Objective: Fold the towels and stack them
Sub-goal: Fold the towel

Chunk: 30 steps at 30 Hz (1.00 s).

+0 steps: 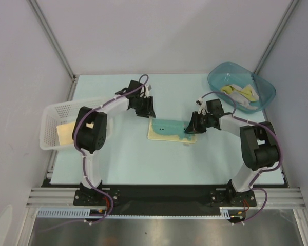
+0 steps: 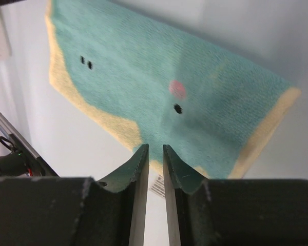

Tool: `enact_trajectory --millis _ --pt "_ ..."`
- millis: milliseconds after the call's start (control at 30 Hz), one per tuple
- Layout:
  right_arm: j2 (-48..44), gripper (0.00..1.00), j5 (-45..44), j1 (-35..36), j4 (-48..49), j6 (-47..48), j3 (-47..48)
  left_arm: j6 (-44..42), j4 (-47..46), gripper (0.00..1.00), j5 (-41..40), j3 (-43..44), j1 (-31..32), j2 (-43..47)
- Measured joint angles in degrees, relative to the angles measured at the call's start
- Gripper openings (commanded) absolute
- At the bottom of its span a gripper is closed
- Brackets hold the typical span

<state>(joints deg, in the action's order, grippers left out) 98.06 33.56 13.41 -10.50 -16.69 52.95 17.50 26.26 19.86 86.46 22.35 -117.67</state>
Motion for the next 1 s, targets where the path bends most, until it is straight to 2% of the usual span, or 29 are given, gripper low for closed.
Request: enact_trajectory --millis 167,300,467,533,733,1000 --pt "-1.0 0.23 2.2 0.5 1.0 -1.8 1.8 0.0 -0.5 0.51 -1.9 -3.6 0.0 7.1" --pt "-0.8 0.22 4.2 2.6 2.7 -3.6 1.9 1.0 -4.5 0.53 -1.7 -12.1 0.0 13.0" --pt "1.8 0.22 7.5 5.2 8.5 -6.4 1.3 4.1 -9.7 0.52 1.4 -21.6 0.0 14.1" --pt "3.0 0.22 8.1 5.6 10.8 -7.1 -0.5 5.0 -10.8 0.55 2.5 -23.7 0.0 14.0" --pt "6.8 0.22 10.4 5.4 15.3 -8.6 -5.0 6.3 -13.8 0.57 3.1 -24.3 0.7 13.7" --pt "6.7 0.22 10.9 5.4 16.7 -8.6 -5.3 6.9 -14.4 0.58 2.5 -24.3 1.7 12.7"
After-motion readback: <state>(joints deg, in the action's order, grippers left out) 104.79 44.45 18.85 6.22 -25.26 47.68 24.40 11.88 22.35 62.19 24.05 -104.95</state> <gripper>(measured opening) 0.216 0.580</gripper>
